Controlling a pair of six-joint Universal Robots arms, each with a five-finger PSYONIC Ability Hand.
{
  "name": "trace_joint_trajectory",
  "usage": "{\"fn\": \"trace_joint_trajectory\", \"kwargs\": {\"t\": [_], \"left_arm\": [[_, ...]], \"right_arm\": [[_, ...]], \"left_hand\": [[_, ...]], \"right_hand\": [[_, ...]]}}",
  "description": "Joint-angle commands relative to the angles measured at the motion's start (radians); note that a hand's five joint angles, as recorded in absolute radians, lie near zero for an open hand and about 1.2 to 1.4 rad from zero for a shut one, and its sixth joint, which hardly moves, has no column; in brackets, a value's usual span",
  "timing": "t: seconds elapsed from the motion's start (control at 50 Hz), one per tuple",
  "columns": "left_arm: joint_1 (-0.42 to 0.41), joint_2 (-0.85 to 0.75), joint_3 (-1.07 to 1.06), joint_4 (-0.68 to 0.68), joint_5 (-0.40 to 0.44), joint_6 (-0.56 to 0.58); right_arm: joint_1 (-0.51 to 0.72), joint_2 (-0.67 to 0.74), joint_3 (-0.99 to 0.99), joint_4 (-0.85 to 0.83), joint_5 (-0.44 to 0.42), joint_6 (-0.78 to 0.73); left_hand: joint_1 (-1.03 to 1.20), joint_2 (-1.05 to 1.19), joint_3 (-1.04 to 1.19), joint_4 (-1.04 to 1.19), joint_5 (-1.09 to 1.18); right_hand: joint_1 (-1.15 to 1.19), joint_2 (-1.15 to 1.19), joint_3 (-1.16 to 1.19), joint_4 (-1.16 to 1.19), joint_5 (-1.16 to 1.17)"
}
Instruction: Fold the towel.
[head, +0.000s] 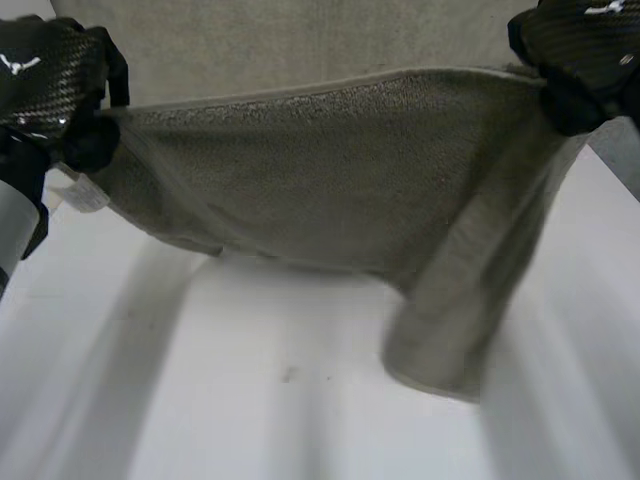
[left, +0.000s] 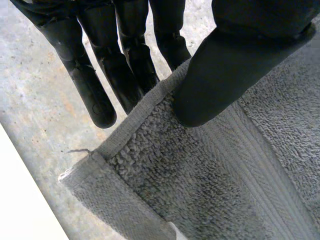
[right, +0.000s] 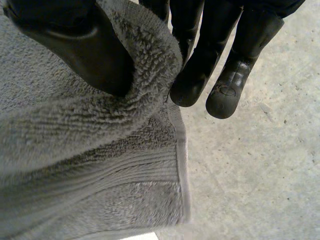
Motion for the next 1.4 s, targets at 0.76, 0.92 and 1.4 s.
{"fn": "trace_joint_trajectory", "kwargs": {"t": [0.76, 0.92, 1.4], "left_arm": [[0.006, -0.493, 0.227, 0.253, -0.108, -0.044], [0.010, -0.500, -0.108, 0.293, -0.103, -0.040], [0.088, -0.453, -0.227, 0.376, -0.089, -0.014]], "right_arm": [[0.100, 0.449, -0.083, -0.055, 0.103, -0.103], [0.124, 0.507, 0.212, -0.084, 0.028, -0.100], [-0.066, 0.314, 0.532, -0.455, -0.060, 0.128]], "left_hand": [[0.206, 0.179, 0.180, 0.178, 0.200], [0.206, 0.179, 0.180, 0.178, 0.200], [0.206, 0.179, 0.180, 0.178, 0.200]], "right_hand": [[0.063, 0.069, 0.058, 0.053, 0.059], [0.063, 0.069, 0.058, 0.053, 0.059], [-0.794, -0.787, -0.798, -0.803, -0.798]]}}
